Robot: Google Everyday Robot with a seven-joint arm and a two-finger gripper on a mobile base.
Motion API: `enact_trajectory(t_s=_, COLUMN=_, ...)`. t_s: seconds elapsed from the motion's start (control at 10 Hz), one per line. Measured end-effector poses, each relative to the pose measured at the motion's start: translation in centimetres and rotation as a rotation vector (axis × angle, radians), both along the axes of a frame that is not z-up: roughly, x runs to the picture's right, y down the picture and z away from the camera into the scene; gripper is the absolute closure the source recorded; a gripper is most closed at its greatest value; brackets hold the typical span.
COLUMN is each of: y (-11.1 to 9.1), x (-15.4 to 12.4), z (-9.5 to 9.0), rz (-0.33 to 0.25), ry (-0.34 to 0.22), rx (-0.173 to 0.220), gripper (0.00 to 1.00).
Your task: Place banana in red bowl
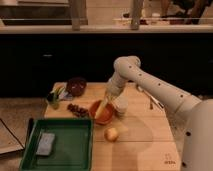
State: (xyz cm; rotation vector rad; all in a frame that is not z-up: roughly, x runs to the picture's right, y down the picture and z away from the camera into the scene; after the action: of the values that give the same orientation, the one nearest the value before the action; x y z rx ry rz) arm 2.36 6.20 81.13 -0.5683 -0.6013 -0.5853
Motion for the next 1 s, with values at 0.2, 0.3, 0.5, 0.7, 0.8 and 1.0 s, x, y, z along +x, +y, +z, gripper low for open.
enact_trajectory(t_s=0.2, y=-0.16, x=0.34, z=0.5, rz=-0.007, ry=-0.009, rx=-0.016, gripper=0.89)
enact_trajectory(t_s=0.3, y=-0.2, x=0.37, z=0.76, rz=-0.009, ry=-0.013, rx=-0.022, gripper=0.79)
enact_trajectory(t_s=0.5, y=-0.27, x=0.53, z=1.0, rz=-0.012, ry=-0.013, rx=-0.024, gripper=0.58)
enact_trajectory(t_s=0.7, y=-0.18, x=0.77, z=0.84, rz=-0.019, ry=-0.014, rx=-0.025, gripper=0.37)
enact_trajectory(t_s=0.8, y=-0.19, x=0.82, z=0.78, rz=-0.02, ry=-0.014, rx=-0.022, gripper=0.28)
enact_trajectory(t_s=1.0, y=-0.14, x=1.03, z=0.6, rz=-0.018, ry=-0.015, rx=-0.016, gripper=0.2)
